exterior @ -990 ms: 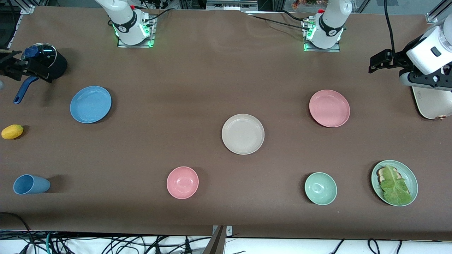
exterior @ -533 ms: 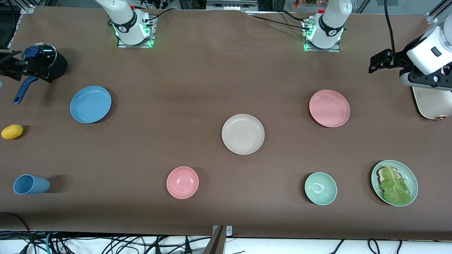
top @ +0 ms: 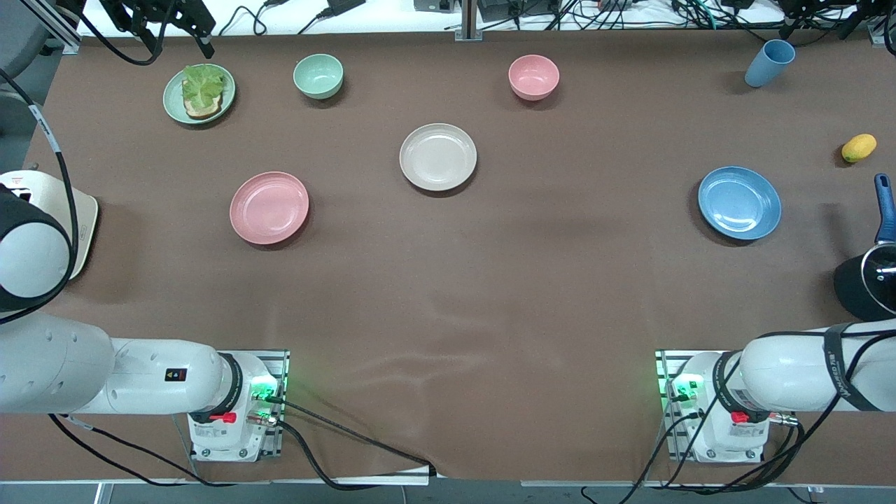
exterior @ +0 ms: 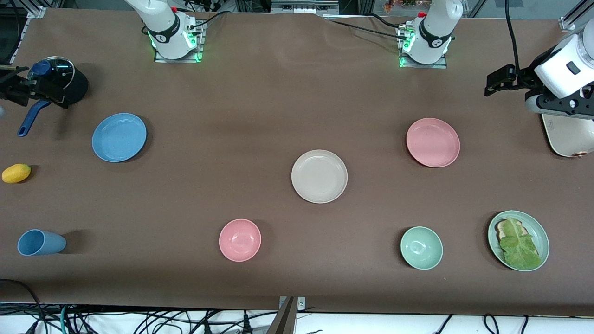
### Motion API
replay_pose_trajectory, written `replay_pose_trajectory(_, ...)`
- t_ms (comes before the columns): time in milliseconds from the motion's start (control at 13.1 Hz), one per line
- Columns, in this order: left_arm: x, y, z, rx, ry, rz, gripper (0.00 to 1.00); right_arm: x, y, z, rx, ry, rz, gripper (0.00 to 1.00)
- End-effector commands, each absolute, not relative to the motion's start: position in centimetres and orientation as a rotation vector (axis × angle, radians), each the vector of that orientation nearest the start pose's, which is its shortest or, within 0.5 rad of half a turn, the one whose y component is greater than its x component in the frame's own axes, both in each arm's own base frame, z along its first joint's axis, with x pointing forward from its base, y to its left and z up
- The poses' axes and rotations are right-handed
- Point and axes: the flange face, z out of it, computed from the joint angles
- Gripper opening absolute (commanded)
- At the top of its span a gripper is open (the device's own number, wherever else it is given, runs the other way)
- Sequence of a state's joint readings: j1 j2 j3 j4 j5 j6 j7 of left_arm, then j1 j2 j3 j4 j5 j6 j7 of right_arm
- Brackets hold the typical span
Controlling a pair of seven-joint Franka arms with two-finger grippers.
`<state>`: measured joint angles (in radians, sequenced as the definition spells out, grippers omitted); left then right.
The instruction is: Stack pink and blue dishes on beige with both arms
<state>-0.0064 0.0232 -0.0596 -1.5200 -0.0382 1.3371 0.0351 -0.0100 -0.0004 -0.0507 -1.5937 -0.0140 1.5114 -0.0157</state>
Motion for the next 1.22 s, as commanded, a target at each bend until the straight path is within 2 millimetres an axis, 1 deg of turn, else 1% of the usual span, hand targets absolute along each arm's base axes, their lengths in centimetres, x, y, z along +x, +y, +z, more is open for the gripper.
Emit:
replay_pose_trajectory(0, 53.6, -3.8, 62.3, -3.171, 0.198, 0.306, 1.0, 54.1, -3.7, 61.3, -3.145, 0.073, 0.131, 1.0)
replay_pose_trajectory(76, 53.7, -3.8, 62.1, -3.163, 0.208, 0.31, 1.0, 54.1, -3.6, 61.3, -3.145, 0.075, 0.131, 1.0)
replay_pose_trajectory(152, 54.1, -3.9, 61.4, -3.162, 0.213, 0.331, 1.0, 54.1, -3.6, 61.3, -3.145, 0.075, 0.131, 1.0)
replay_pose_trajectory(305, 54.4, -4.0, 60.8, -3.166, 0.214, 0.349, 1.0, 54.1, -3.6, 61.3, -3.145, 0.075, 0.131, 1.0)
replay_pose_trajectory(381, 54.9, -4.2, 59.7, -3.169, 0.217, 0.379, 1.0, 54.1, -3.7, 61.3, -3.145, 0.078, 0.131, 1.0)
replay_pose_trajectory(457, 55.7, -4.6, 58.1, -3.164, 0.228, 0.421, 1.0, 54.1, -3.7, 61.3, -3.145, 0.078, 0.131, 1.0)
replay_pose_trajectory(533, 56.8, -4.6, 56.6, -3.159, 0.225, 0.428, 1.0, 54.1, -3.7, 61.3, -3.145, 0.078, 0.131, 1.0)
replay_pose_trajectory(685, 58.9, -4.2, 54.1, -3.18, 0.206, 0.39, 1.0, 54.1, -3.7, 61.3, -3.145, 0.078, 0.131, 1.0)
replay_pose_trajectory(762, 60.0, -4.6, 52.5, -3.17, 0.217, 0.377, 1.0, 54.1, -3.7, 61.3, -3.145, 0.078, 0.131, 1.0)
replay_pose_trajectory(990, 61.8, -5.5, 47.7, -3.168, 0.231, 0.442, 1.0, 54.1, -3.7, 61.3, -3.144, 0.078, 0.133, 1.0)
replay_pose_trajectory(1066, 62.6, -6.1, 45.7, -3.166, 0.242, 0.454, 1.0, 54.1, -3.7, 61.3, -3.144, 0.078, 0.133, 1.0)
replay_pose_trajectory(1142, 62.7, -6.8, 44.4, -3.151, 0.256, 0.485, 1.0, 54.1, -3.7, 61.3, -3.144, 0.078, 0.133, 1.0)
